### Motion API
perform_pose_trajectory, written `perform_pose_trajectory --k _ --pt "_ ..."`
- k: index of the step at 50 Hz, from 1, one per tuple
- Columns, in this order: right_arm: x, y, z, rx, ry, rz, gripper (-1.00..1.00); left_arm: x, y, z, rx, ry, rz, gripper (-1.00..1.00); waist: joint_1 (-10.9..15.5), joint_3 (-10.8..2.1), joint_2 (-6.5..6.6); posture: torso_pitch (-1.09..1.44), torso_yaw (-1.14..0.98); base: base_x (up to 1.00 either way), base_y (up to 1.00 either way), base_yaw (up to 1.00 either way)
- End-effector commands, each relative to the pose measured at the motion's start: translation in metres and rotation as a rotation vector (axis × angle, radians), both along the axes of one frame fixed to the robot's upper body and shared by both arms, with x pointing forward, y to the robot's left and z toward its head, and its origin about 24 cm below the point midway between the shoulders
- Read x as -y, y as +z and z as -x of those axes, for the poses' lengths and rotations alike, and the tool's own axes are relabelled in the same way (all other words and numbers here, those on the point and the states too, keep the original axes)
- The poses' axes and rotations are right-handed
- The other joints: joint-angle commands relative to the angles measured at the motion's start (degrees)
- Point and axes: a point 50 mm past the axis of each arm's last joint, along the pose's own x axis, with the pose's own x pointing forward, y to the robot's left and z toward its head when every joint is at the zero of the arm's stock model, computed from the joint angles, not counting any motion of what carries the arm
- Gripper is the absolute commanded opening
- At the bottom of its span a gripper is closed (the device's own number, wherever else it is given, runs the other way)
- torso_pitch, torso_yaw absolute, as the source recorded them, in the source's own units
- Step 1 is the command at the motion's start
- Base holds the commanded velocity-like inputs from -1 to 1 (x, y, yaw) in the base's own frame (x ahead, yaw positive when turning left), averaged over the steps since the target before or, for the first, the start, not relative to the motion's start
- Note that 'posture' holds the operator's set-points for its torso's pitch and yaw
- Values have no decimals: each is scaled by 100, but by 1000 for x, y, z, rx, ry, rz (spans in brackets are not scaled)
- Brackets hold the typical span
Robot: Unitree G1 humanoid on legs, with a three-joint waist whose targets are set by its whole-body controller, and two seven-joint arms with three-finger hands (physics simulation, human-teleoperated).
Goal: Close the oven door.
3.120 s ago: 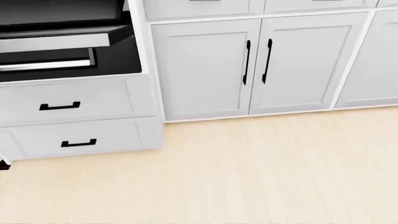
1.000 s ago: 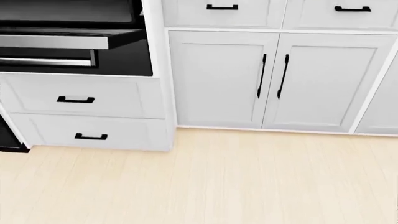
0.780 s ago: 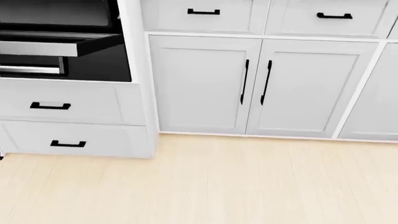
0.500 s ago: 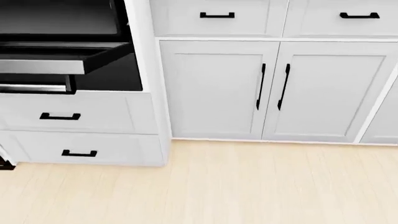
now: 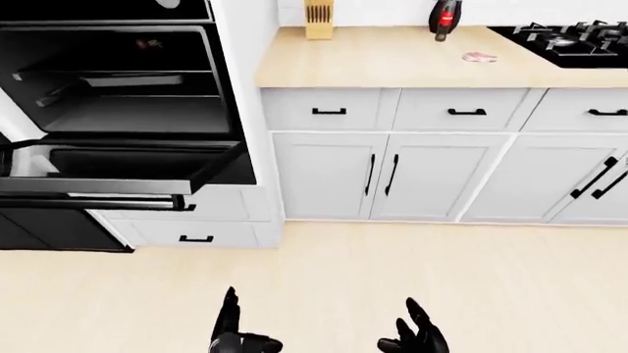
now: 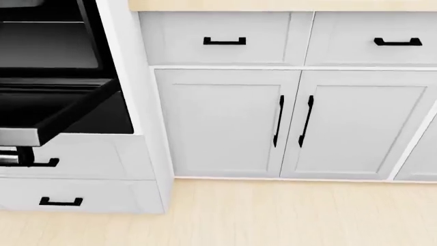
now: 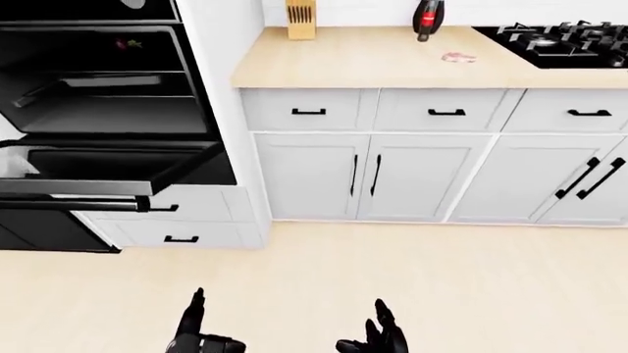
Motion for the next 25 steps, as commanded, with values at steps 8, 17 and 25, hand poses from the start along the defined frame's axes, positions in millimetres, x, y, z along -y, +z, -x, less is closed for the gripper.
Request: perform_pose_trajectory --k 8,17,25 --pt "0 6 -10 51 13 9 100 -4 7 -11 53 2 -14 100 141 -79 322 0 0 36 0 0" --pt "0 6 -10 52 13 9 100 -4 7 -11 53 2 -14 100 288 -106 -297 0 0 37 0 0" --pt "1 6 -10 51 10 10 100 -4 7 -11 53 2 -14 100 95 -80 -406 0 0 36 0 0"
